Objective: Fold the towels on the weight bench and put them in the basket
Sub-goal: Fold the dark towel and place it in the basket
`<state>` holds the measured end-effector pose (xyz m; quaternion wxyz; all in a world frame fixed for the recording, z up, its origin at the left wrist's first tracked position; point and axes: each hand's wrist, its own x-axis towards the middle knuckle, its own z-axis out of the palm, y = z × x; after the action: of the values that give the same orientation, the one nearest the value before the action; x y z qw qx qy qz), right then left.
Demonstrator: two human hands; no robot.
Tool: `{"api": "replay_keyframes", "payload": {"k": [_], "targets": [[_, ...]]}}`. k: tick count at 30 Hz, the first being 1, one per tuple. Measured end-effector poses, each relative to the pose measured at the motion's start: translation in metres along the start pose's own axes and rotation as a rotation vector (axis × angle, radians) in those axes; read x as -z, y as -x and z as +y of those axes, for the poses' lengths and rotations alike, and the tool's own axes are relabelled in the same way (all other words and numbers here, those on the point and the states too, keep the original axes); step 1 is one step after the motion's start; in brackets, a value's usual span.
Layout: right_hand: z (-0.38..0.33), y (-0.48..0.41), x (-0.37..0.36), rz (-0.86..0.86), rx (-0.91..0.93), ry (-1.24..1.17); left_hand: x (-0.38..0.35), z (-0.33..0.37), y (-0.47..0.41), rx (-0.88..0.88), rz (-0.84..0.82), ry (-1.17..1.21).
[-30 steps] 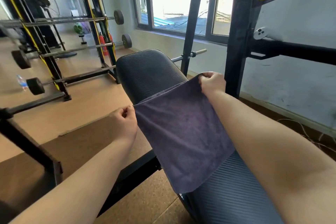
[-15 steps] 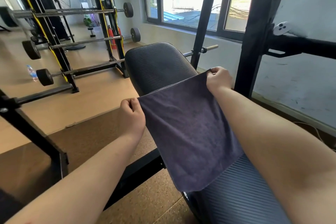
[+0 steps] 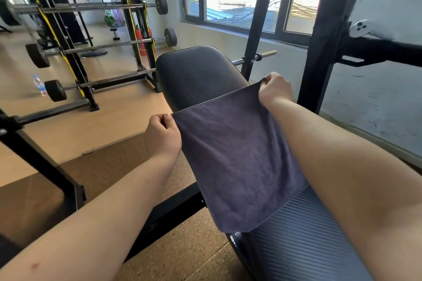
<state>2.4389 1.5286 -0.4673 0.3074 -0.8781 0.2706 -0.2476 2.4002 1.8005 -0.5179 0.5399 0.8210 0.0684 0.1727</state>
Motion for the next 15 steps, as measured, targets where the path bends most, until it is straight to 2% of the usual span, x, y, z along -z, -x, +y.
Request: {"api": "replay_keyframes", "payload": {"k": [6, 9, 12, 15], "targets": [[0.015, 0.002, -0.007, -0.098, -0.052, 0.082, 0.003, -0.001, 0.0, 0.041, -0.056, 0.157], [0.035, 0.007, -0.008, -0.229, -0.113, -0.083, 0.005, -0.008, 0.001, 0.165, -0.164, 0.271], [0.043, 0.01, -0.001, -0.198, -0.105, -0.25, 0.009, -0.008, 0.006, 0.254, -0.263, 0.316], [0.039, 0.012, 0.011, -0.158, -0.048, -0.315, 0.012, -0.002, 0.008, 0.262, -0.272, 0.392]]}}
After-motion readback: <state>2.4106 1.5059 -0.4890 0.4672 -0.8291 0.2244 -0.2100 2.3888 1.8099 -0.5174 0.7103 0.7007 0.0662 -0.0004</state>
